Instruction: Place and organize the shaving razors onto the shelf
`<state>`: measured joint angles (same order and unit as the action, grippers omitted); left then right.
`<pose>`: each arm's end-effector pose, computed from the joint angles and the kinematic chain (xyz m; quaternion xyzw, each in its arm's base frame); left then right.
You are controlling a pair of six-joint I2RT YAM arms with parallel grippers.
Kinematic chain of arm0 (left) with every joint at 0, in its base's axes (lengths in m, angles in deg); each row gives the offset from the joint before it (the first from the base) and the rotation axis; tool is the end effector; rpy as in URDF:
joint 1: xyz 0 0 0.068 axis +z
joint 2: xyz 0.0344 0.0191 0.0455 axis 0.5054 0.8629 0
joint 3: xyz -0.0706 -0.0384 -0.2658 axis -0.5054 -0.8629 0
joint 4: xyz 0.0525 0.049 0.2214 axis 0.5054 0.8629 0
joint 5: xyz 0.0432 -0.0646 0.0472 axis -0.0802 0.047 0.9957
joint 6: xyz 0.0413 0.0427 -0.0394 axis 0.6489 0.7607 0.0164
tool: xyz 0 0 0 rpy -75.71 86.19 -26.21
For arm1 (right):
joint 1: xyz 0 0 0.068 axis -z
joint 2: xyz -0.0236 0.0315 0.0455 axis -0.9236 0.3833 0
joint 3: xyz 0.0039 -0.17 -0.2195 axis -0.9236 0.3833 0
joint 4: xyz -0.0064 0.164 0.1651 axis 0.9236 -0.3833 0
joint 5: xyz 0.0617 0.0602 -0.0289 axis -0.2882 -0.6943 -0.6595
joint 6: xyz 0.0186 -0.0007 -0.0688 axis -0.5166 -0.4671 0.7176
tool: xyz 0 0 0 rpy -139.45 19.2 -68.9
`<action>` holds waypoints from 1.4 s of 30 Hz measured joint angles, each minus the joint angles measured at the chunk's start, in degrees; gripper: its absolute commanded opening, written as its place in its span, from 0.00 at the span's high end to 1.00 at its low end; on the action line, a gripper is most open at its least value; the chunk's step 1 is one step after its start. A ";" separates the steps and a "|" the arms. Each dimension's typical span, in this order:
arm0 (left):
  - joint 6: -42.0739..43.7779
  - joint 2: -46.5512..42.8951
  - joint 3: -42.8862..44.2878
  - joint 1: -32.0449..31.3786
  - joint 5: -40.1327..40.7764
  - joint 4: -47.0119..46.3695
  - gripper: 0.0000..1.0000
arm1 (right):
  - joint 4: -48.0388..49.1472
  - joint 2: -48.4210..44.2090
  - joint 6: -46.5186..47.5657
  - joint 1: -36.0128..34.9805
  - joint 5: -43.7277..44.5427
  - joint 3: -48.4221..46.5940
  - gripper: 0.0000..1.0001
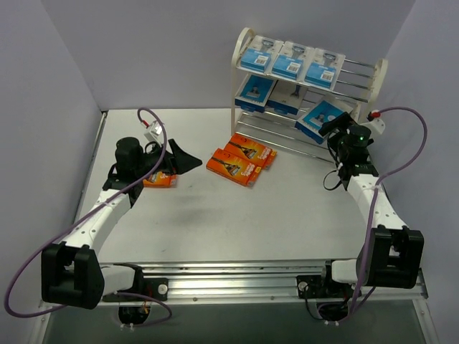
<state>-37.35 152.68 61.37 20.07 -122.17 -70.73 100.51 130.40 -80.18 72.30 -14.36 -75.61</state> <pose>0.2576 -0.0869 0.3122 0.0502 0.7711 -0.4856 0.4087 0.3055 -0.0289 0.3407 0.2764 0.6707 0.1731 0.6661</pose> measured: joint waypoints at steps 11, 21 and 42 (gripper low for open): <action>-0.04 0.52 0.00 0.02 -0.09 -0.02 0.06 | 2.14 1.55 -0.20 0.00 -1.77 0.20 0.17; -0.20 0.85 0.00 0.02 -0.44 -0.04 0.06 | 5.18 2.99 1.40 -0.04 -1.99 0.42 0.18; -1.62 2.54 0.00 0.76 -1.73 -0.57 0.06 | 8.70 6.88 7.30 -1.92 -3.96 -2.34 0.22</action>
<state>-38.97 155.22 61.37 20.84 -123.90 -71.30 109.21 137.29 -72.88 70.38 -18.31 -77.95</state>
